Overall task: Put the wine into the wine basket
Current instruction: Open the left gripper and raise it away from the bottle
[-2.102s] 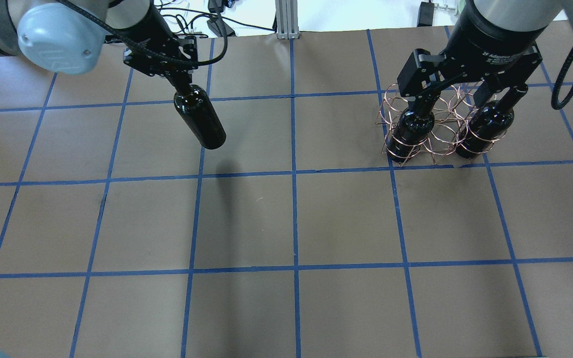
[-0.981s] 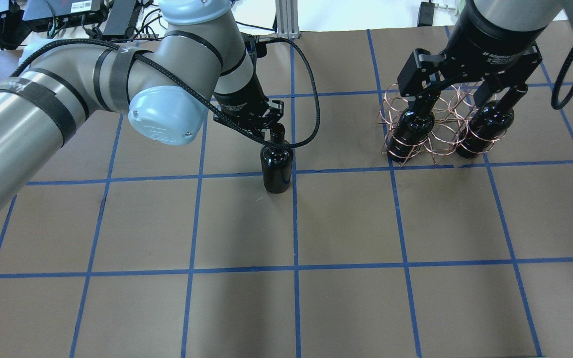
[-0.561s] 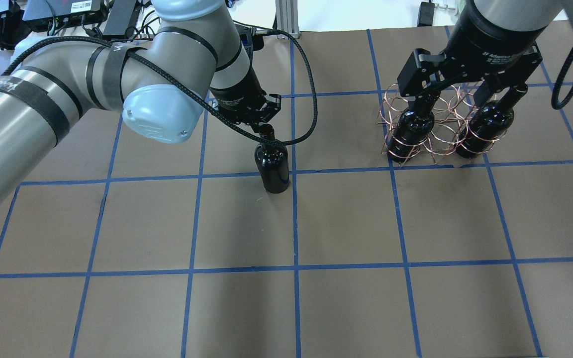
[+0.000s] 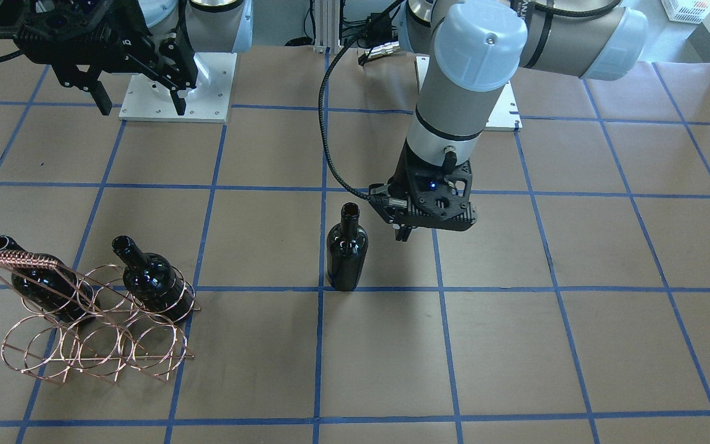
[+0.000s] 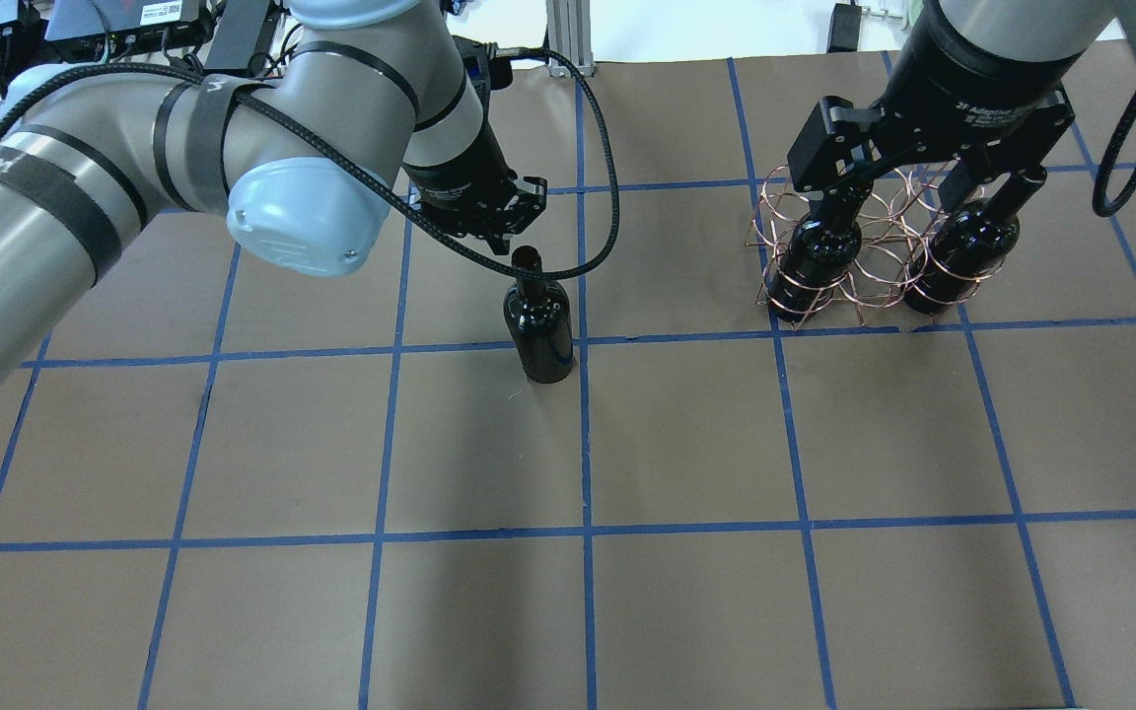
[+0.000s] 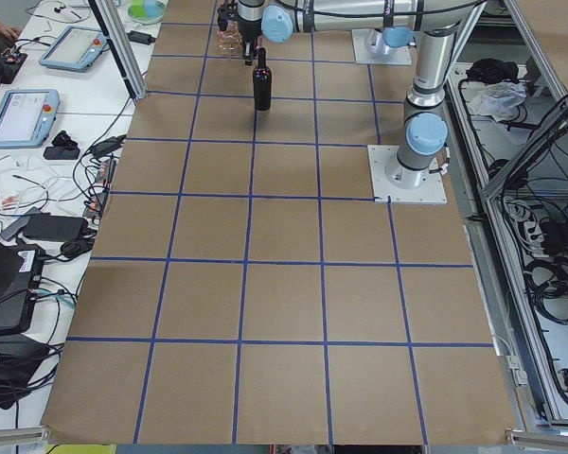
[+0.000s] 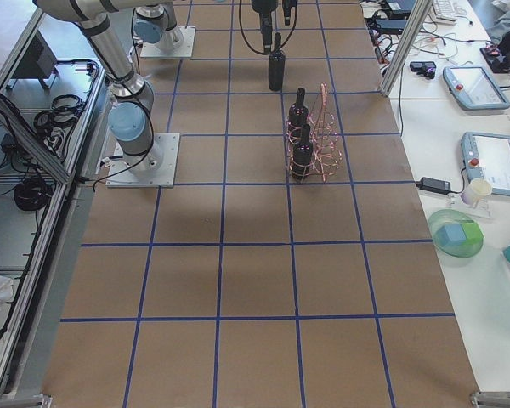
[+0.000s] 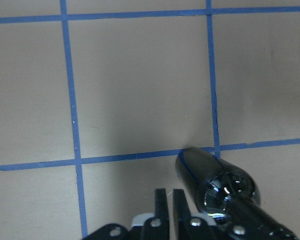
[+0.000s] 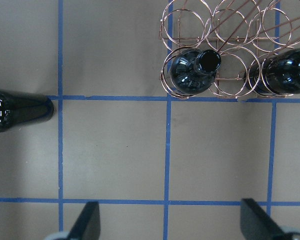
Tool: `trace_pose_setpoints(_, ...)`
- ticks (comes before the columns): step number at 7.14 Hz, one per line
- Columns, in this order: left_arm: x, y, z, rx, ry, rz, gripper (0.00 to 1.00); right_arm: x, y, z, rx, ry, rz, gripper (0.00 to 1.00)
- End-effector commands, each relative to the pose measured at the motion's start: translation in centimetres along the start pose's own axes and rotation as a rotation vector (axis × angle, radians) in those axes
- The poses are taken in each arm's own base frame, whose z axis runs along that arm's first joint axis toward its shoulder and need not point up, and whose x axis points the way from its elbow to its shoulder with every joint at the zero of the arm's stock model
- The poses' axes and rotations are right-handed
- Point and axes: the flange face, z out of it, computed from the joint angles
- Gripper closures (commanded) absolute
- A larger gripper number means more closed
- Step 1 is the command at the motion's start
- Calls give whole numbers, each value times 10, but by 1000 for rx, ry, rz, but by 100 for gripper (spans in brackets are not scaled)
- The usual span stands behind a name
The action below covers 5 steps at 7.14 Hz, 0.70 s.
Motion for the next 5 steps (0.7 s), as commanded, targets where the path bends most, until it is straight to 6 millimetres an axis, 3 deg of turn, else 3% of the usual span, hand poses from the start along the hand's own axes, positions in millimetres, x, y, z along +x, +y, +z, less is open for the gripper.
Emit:
trace_pose_setpoints(1,-57,-9,-27,14,-19,-19,11,-9,-22,-1,3,-9,23,0)
trace_pose_setpoints(2,-83,-6,-39,-4,-20,-69,0,-36,-31,6,-8,-13,58,0)
trace_pose_setpoints(4,-97,6,-51,-69,11,-113,0,-125,-40,33,1,-35,59,0)
trace_pose_setpoints(5,-124,5,-52,-88,9,-158,0,-155,-43,46,5,-39,69,0)
